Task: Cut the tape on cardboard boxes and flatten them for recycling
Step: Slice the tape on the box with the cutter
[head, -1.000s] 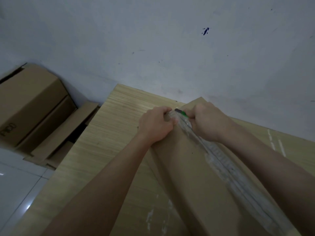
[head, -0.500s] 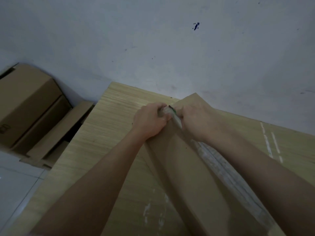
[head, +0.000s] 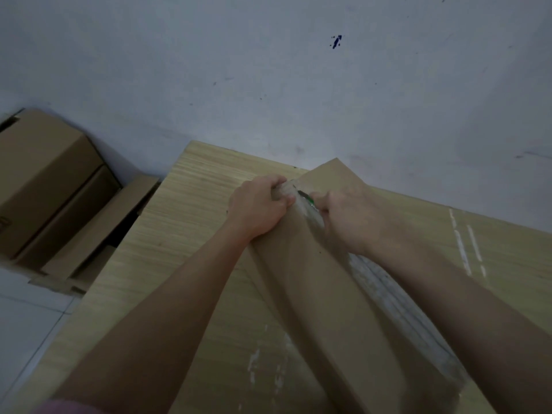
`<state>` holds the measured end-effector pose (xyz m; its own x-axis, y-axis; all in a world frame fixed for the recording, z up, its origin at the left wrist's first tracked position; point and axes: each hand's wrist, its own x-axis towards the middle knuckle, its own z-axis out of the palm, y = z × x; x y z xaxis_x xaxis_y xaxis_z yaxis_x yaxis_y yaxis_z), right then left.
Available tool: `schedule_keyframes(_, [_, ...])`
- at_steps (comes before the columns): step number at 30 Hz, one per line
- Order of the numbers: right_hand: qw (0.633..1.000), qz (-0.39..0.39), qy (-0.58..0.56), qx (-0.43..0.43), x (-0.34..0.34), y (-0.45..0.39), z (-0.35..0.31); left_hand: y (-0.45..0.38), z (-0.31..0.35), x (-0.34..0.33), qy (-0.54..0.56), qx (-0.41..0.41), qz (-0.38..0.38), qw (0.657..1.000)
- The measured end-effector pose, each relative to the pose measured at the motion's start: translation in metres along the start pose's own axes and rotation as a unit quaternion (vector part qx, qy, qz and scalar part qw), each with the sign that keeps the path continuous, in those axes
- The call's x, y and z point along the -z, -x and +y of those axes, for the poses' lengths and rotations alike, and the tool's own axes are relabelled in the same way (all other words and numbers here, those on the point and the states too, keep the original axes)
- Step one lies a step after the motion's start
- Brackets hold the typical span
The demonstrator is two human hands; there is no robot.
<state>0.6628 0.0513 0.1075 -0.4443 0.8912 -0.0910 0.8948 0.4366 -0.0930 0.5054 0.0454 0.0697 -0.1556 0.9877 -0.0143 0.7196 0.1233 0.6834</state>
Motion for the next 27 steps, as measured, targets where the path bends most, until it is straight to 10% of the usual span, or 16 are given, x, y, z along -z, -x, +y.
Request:
schedule_keyframes(16, [0.999,-0.027,-0.039,0.001,0.007,0.086,0.03,0.0,-0.002,-0.003,-0.017,-0.024,-0.005,1.0])
schedule_keyframes(22, [0.998,0.015,-0.048,-0.034,-0.006,0.107,0.035,0.034,0.011,-0.01,-0.094,-0.139,0.094,0.981])
schedule_keyframes(27, [0.998,0.013,-0.046,-0.038,-0.01,0.104,0.037,0.118,0.032,-0.049,-0.139,-0.251,0.009,0.958])
